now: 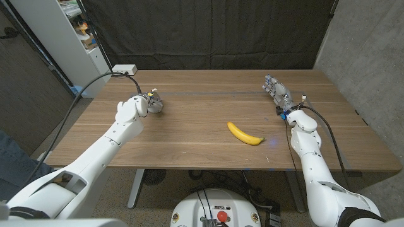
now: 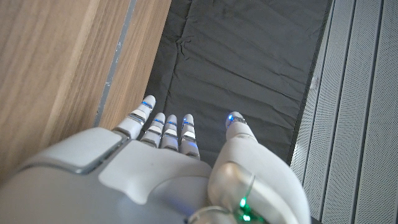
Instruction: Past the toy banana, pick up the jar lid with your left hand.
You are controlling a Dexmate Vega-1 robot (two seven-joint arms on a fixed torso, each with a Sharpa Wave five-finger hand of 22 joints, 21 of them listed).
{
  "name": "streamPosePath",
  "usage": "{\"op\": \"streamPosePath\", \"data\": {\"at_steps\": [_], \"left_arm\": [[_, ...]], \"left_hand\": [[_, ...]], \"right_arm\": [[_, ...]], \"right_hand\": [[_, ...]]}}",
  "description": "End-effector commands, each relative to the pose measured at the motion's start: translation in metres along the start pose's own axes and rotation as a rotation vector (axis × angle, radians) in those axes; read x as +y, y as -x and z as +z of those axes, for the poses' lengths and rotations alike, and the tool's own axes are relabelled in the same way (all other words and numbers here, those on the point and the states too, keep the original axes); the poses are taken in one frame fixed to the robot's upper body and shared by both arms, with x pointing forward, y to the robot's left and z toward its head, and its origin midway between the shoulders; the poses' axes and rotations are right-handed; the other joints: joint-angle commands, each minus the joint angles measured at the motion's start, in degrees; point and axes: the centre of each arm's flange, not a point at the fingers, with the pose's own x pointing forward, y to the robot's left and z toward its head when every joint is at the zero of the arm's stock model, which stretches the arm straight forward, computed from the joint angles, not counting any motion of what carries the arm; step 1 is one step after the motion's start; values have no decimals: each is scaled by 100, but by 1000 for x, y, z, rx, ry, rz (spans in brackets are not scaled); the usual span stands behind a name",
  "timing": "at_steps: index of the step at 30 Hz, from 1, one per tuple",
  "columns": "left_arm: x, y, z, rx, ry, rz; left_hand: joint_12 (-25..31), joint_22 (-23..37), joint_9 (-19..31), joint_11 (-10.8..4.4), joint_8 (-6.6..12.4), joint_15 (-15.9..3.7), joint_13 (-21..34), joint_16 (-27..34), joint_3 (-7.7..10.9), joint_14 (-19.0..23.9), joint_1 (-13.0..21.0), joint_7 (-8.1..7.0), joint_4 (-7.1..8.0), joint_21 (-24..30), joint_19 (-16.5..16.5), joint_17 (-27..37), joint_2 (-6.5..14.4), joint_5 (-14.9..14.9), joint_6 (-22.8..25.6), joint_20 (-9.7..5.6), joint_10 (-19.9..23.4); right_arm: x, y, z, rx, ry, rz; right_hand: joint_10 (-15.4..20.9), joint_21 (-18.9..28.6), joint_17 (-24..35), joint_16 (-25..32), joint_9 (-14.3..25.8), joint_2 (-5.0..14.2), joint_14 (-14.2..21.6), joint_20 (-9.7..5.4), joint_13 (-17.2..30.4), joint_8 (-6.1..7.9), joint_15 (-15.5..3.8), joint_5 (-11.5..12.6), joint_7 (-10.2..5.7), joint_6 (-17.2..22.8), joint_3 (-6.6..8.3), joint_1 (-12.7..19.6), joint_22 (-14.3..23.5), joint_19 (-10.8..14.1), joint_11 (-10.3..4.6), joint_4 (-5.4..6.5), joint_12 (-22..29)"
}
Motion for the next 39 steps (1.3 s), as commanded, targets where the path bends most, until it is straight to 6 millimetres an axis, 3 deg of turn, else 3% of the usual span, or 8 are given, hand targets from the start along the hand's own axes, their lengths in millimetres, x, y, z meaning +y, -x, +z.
{"op": "streamPosePath", "data": {"at_steps": [1, 16, 25, 39], "left_arm": [[12, 3, -1, -3, 5, 13], [32, 9, -3, -12, 19, 62], [32, 9, -2, -27, 27, 76], [39, 10, 2, -36, 32, 88]], "left_hand": [[26, 19, 10, 19, -3, -263, 34, 403, -40, 278, 407, -12, 28, -19, 668, 699, 387, 67, 23, -701, 12], [30, 16, 15, 17, -22, -261, 75, 371, -63, 279, 403, -4, 40, -9, 629, 705, 385, 101, 18, -676, -13], [74, 18, 21, 21, -2, -283, 117, 396, 6, 382, 541, 15, 23, 27, 633, 735, 517, 150, 106, -709, 70], [97, 18, 28, 29, 3, -292, 153, 352, 25, 433, 530, 1, 44, 62, 637, 723, 530, 179, 159, -721, 113]], "right_arm": [[1, 0, 5, -4, 8, -1], [4, 0, 9, -18, 17, 2], [4, 0, 9, -15, 24, 0], [0, 0, 13, -25, 34, -6]], "right_hand": [[29, 41, 14, 21, 32, -41, 43, 59, 32, 13, -10, 39, 2, 31, -3, 0, 30, 20, -5, 7, 46], [31, 40, 15, 18, 32, -42, 51, 59, 32, 7, -9, 41, 0, 31, 2, -4, 30, 21, 3, 8, 43], [32, 38, 15, 14, 32, -45, 46, 64, 32, 7, -9, 41, 2, 39, 2, -8, 30, 19, -4, 10, 42], [45, 41, 14, 19, 32, -50, 75, 63, 32, 5, -13, 42, 2, 44, 6, -10, 30, 28, -3, 8, 44]]}}
